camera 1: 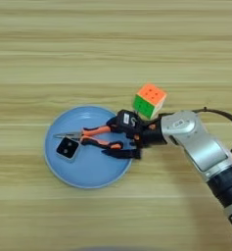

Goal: Move the objects on the table

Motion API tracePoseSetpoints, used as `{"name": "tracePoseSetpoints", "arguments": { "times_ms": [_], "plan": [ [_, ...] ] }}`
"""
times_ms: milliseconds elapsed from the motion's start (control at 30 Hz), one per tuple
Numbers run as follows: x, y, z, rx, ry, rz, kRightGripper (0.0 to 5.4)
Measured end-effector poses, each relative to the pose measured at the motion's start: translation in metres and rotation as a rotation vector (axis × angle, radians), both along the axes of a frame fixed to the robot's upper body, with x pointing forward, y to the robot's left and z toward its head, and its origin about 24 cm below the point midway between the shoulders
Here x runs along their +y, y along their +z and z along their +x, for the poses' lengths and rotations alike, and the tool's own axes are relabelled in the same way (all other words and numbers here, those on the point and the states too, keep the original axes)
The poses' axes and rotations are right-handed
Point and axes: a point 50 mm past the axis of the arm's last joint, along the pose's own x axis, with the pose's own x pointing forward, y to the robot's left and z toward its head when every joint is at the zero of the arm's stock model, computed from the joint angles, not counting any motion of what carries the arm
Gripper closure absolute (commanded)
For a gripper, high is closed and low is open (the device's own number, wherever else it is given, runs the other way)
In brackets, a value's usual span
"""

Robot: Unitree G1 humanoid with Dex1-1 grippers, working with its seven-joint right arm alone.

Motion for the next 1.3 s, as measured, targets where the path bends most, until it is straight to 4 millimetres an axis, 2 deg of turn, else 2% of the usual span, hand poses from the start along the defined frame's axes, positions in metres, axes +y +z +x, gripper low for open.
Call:
{"name": "tracePoseSetpoints", "arguments": {
  "times_ms": [100, 767, 1300],
  "plan": [
    [0.000, -0.001, 0.000, 0.001, 0.000, -0.004, 1.93],
    [0.000, 0.000, 0.000, 0.002, -0.009, 0.011, 1.94],
    [0.001, 0.032, 0.003, -0.066, -0.040, 0.119, 1.94]
  ]
}}
